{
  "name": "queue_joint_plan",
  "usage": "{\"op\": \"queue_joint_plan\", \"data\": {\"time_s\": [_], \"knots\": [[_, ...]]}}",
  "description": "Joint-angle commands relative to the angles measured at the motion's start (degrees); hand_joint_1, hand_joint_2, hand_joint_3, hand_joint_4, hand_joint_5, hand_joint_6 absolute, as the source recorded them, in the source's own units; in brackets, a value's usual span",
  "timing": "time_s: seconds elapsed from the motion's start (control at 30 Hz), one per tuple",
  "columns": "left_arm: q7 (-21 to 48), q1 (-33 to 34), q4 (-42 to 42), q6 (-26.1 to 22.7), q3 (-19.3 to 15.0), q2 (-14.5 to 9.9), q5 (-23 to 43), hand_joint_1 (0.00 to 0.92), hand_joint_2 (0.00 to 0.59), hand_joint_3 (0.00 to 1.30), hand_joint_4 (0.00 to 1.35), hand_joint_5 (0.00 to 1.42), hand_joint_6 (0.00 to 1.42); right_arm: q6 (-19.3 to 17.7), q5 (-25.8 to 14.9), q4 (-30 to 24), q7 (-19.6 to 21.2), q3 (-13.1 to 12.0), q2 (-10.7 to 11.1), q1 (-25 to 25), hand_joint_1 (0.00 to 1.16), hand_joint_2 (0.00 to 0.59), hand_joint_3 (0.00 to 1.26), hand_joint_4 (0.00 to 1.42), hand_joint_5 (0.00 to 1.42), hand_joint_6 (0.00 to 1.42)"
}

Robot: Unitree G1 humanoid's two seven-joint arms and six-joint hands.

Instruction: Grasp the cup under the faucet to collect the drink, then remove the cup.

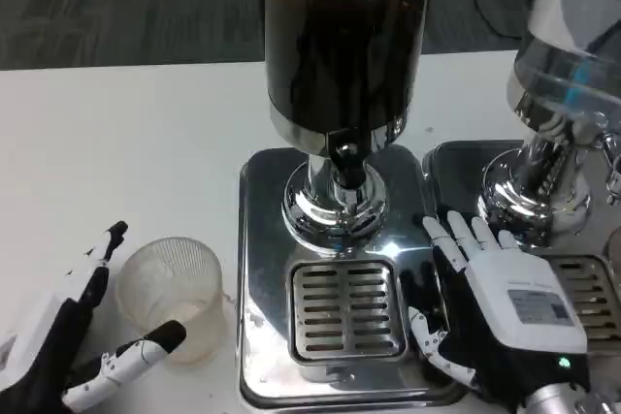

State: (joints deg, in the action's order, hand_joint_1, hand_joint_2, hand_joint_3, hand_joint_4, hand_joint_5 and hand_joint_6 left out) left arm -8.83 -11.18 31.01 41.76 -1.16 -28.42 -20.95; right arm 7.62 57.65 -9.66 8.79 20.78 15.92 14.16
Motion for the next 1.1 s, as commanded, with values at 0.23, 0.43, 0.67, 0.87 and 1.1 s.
{"op": "queue_joint_plan", "data": {"time_s": [0.23,0.43,0.67,0.87,1.1], "knots": [[-2.65,-1.31,0.19,2.67,0.15,-0.03,-1.32,0.000,0.000,0.00,0.00,0.00,0.00,0.04,0.02,0.86,0.35,0.37,0.63,-1.21,0.48,0.543,0.09,0.00,0.00,0.00],[-1.63,-2.21,-2.49,0.05,0.98,-0.48,-3.41,0.000,0.000,0.00,0.00,0.00,0.00,0.23,-0.17,-0.18,0.07,-0.06,1.43,-0.38,0.48,0.543,0.09,0.00,0.00,0.00],[-0.26,-2.04,-3.23,-2.16,1.73,-0.37,-2.92,0.182,0.050,0.00,0.00,0.00,0.00,0.26,-0.71,-0.53,0.19,-0.14,1.72,0.06,0.48,0.543,0.09,0.00,0.00,0.00],[0.15,-1.31,-2.09,-2.22,2.47,0.27,-1.80,0.199,0.060,0.00,0.00,0.00,0.00,0.22,-1.23,-1.12,-0.22,-0.56,2.33,0.38,0.48,0.543,0.10,0.00,0.00,0.00],[-0.22,-0.07,-1.13,-1.50,2.82,1.62,-1.10,0.211,0.061,0.00,0.00,0.00,0.00,0.04,-1.70,-1.11,-0.14,-0.86,2.69,0.29,0.48,0.540,0.10,0.00,0.00,0.00]]}}
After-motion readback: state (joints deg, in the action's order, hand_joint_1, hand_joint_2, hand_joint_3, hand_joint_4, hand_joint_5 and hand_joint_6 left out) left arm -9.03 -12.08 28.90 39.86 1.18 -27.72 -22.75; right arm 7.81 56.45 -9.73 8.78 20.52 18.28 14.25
